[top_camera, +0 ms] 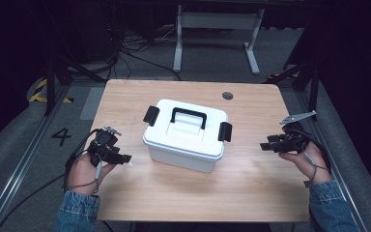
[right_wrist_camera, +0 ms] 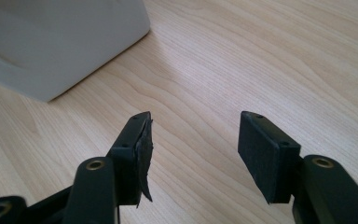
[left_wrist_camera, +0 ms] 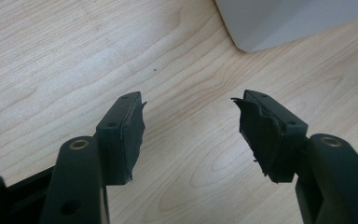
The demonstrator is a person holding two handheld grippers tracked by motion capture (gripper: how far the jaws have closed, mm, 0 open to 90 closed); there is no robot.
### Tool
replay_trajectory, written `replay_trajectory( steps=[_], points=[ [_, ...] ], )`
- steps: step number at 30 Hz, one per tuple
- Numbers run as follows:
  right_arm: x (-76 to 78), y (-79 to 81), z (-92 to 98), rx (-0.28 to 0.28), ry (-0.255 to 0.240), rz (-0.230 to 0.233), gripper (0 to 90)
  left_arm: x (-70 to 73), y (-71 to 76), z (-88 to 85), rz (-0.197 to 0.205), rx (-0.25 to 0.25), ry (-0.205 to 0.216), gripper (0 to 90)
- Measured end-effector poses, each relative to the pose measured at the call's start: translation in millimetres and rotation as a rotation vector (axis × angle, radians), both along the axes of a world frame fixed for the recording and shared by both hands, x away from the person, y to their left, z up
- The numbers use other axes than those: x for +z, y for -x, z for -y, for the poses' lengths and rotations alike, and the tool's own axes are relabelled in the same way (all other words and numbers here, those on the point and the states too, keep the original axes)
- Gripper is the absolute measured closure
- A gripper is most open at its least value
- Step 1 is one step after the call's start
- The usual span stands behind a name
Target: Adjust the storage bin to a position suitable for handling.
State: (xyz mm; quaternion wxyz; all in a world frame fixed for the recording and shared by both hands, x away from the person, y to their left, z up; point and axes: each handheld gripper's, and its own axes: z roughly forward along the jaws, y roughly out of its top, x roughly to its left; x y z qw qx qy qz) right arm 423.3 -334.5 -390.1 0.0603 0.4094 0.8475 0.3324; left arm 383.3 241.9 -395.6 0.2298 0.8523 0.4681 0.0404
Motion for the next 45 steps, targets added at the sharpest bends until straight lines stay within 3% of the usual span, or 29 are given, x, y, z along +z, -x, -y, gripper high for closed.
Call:
replay_trajectory(
  steps=[13, 35, 45],
  points=[
    [10.0, 0.7, -7.9, 0.033, -0.030, 0.017, 45.1, -0.5, -3.2, 2.8, 0.000, -0.006, 0.002, 40.5],
    [60.7, -5.7, -42.3, 0.165, -0.067, 0.080, 45.1, 1.4, -3.5, 2.1, -0.001, -0.011, 0.000, 40.5],
    [80.8, -9.6, -71.7, 0.239, -0.070, 0.105, 45.2, 0.3, -5.3, 3.1, -0.006, -0.007, 0.002, 40.5]
  ],
)
